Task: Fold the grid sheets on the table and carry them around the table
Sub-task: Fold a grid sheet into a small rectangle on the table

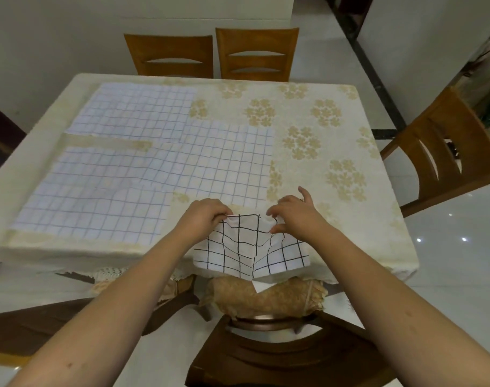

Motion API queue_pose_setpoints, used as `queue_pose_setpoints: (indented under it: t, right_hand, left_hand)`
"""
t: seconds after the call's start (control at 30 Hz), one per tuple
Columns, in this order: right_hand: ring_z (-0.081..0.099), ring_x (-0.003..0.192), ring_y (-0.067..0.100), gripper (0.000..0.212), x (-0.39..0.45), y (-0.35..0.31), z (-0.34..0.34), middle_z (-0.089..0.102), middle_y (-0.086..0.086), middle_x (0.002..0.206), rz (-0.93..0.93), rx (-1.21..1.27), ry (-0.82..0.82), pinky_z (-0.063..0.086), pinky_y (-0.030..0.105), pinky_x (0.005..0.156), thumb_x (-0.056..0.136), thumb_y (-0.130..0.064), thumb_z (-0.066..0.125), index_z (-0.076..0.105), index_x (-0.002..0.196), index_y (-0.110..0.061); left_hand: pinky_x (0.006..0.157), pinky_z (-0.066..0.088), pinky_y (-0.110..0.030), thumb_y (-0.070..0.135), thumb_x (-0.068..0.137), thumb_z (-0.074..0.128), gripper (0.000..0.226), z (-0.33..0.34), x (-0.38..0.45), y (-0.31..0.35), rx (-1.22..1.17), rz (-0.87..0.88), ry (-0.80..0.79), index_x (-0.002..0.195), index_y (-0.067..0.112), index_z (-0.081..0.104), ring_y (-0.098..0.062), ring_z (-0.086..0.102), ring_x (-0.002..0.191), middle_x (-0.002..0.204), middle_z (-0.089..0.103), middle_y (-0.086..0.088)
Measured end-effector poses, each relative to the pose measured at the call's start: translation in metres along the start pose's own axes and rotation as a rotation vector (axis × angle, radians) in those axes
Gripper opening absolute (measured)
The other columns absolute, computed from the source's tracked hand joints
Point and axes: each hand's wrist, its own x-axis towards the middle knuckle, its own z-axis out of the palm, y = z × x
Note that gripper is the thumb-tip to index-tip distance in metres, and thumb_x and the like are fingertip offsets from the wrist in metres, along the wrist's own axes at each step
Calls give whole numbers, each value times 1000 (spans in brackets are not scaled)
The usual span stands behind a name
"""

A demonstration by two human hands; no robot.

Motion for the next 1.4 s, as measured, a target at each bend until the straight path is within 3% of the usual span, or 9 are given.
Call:
queue_pose_setpoints:
  t: [0.27,0.37,0.47,0.6,0.73,0.87,0.97,1.17,1.4]
  right_hand:
    - [57,110,21,33,7,-1,-1,70,-1,103,95,-35,0,22,40,112,93,-49,55,63,112,-23]
    - [62,95,24,34,7,1,1,70,3,98,119,-38,43,39,33,85,95,-45,55,60,113,-17]
    - [63,86,25,28,7,5,3,69,4,94,159,-12,102,36,31,69,94,-41,59,60,108,-17]
    - [63,89,21,19,11,11,7,70,-2,95,240,61,125,36,30,73,91,-34,65,59,104,-23]
    - [61,104,20,44,14,20,11,65,-6,110,277,181,19,37,33,82,82,-44,73,57,119,-28]
    - [61,97,21,53,14,27,17,67,-3,105,250,288,-26,42,34,79,82,-66,60,59,119,-28]
    - [62,94,20,45,17,30,21,69,-2,102,280,367,20,43,32,75,91,-62,48,63,114,-26]
    - [64,98,21,31,28,41,30,70,-1,103,328,171,77,40,33,84,98,-45,49,63,114,-21]
    - [64,80,22,34,37,58,36,68,0,82,416,124,173,38,33,73,97,-49,48,62,95,-19]
  left_hand:
    - [91,46,-27,18,95,59,28,-14,2,-18,-115,-156,-14,121,27,63,-15,61,112,117,69,-1]
    - [86,43,-23,20,95,59,27,-16,5,-27,-117,-190,-33,120,29,63,-14,62,112,118,68,1]
    - [81,39,-21,21,95,60,25,-17,12,-32,-95,-204,-52,119,29,64,-14,62,108,116,69,1]
    - [85,44,-25,21,95,60,23,-19,23,-35,-73,-210,-63,117,26,65,-15,62,105,114,69,1]
    - [84,48,-26,18,94,61,22,-22,34,-35,-88,-184,-77,114,25,67,-9,64,90,106,71,2]
    - [83,49,-26,14,93,62,21,-23,44,-36,-117,-160,-103,111,24,68,-10,65,87,102,72,2]
    - [75,45,-19,14,93,62,21,-21,50,-38,-124,-155,-115,110,25,68,-7,64,84,102,71,3]
    - [90,47,-27,17,91,65,23,-13,60,-49,-103,-186,-137,113,26,67,-13,62,106,111,67,1]
    - [89,48,-37,27,88,68,12,-7,71,-70,-21,-333,-56,99,25,67,-15,61,90,87,62,10]
